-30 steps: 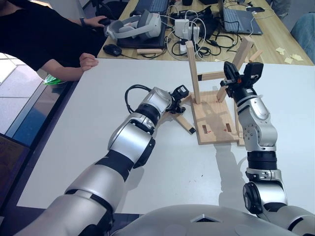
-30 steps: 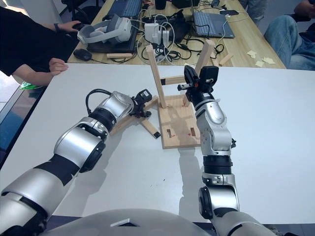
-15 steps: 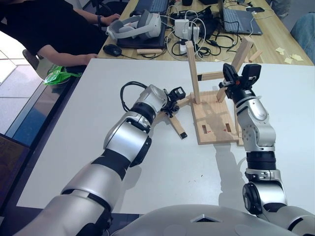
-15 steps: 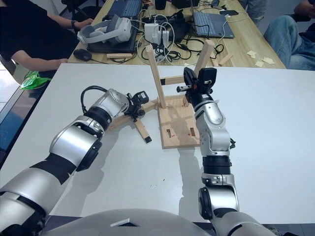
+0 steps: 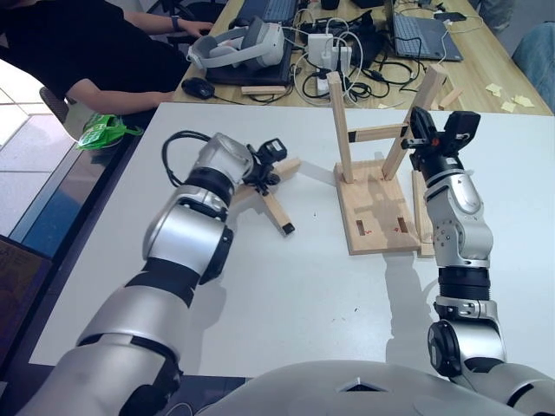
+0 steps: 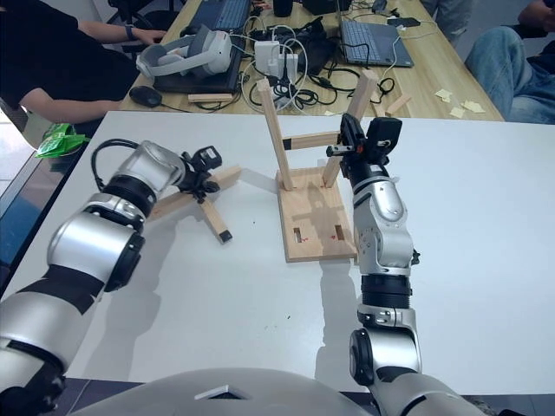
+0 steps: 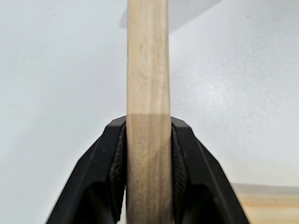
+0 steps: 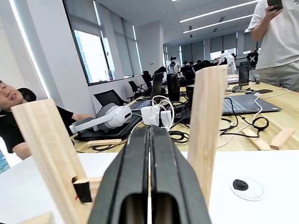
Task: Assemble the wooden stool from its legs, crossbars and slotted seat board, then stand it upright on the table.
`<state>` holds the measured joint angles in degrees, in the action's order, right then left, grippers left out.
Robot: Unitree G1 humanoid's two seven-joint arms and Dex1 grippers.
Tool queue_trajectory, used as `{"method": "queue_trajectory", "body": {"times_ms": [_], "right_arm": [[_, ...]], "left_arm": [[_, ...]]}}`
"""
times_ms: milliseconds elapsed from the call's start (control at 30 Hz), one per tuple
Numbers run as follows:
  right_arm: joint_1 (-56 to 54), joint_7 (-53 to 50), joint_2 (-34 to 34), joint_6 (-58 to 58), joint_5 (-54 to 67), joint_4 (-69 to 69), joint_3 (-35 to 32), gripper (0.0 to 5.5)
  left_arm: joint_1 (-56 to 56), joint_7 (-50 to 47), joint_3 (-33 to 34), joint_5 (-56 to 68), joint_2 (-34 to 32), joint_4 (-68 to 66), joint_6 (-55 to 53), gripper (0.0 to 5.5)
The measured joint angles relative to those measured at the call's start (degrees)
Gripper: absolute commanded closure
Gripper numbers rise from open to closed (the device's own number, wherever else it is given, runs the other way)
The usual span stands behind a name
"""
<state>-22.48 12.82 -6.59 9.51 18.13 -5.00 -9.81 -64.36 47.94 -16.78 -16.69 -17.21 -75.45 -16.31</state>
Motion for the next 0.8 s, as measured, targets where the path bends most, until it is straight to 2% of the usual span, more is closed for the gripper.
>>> {"method": "queue_trajectory", "body": {"times_ms": [133,233,433,533,633,700,800], "right_arm": [[-1.1,-0.8,-0.5,-0.7,0.2,-0.7,-1.7,5.50],[-2.7,-1.0,-1.2,-1.0,0.6,-1.2,-2.8,5.50],[-5.4,-0.9,-5.1,-0.1,1.4,-0.4,-5.2,5.50],[-7.5,1.4,-7.1,3.4,3.5,1.7,-4.9,5.50],[-7.9,5.8,-10.5,8.8,5.2,5.4,-3.2,5.50],[-7.6,11.6,-13.9,15.8,7.7,10.1,0.3,5.50],[-7.1,21.2,-19.9,26.4,12.9,19.1,7.0,5.50]], "left_arm": [[-2.2,-0.3,4.6,3.0,-3.8,0.3,-1.7,4.46],[-3.5,-4.1,10.0,6.8,-6.8,0.7,-3.9,4.46],[-3.8,-12.7,23.7,18.2,-10.1,5.1,-8.5,4.46],[-1.7,-21.9,34.5,27.7,-9.5,13.3,-10.5,4.46],[5.1,-29.6,41.7,34.8,-5.6,29.0,-12.5,4.46],[11.5,-35.4,44.9,39.2,1.2,42.4,-13.9,4.46],[19.1,-41.0,46.1,45.8,10.3,59.7,-15.6,4.46]]}}
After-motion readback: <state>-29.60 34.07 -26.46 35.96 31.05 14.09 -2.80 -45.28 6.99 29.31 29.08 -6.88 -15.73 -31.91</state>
